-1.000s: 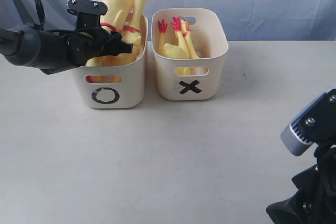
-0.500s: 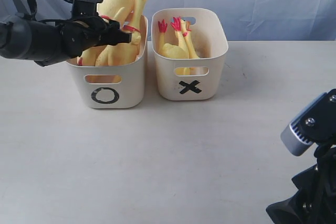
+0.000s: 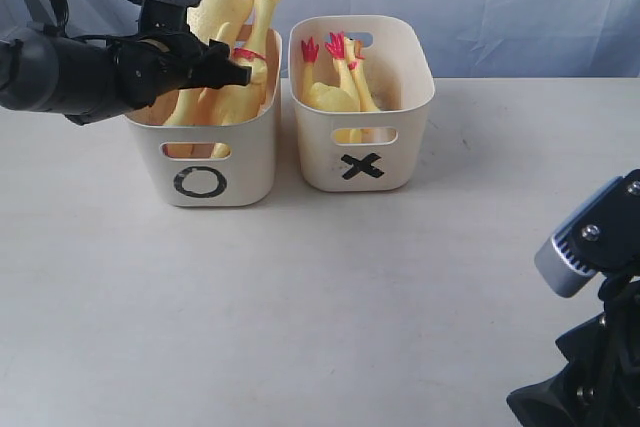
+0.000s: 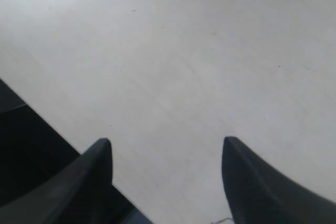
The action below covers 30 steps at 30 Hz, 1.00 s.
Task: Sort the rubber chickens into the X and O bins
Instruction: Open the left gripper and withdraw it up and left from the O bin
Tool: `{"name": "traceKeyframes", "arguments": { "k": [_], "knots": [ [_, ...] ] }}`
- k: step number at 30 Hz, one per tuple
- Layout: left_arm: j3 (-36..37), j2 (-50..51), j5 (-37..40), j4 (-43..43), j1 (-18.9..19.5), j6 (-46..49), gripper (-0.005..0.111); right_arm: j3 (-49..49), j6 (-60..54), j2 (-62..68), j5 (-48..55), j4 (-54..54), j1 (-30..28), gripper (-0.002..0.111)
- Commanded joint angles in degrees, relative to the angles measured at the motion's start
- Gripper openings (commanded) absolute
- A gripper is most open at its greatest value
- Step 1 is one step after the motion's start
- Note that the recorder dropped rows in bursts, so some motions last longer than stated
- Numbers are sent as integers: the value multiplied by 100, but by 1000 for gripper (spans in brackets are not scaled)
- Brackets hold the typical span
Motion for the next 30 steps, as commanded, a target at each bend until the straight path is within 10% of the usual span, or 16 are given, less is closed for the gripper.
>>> {"name": "traceKeyframes", "arguments": {
  "k": [1, 16, 25, 30],
  "knots": [
    [-43, -88, 9, -49, 3, 26, 58, 14, 1, -32, -5, -11, 8, 58],
    [-43, -766, 467, 5, 3, 247, 56, 14, 1, -32, -26, -34, 8, 58],
    [-43, -1370, 2188, 1116, 3, 264, 1, 14, 1, -32, -315, -38, 8, 58],
    [318, -2046, 3242, 1370, 3, 205, 0, 14, 1, -32, -654, -62, 8, 58]
  ]
}}
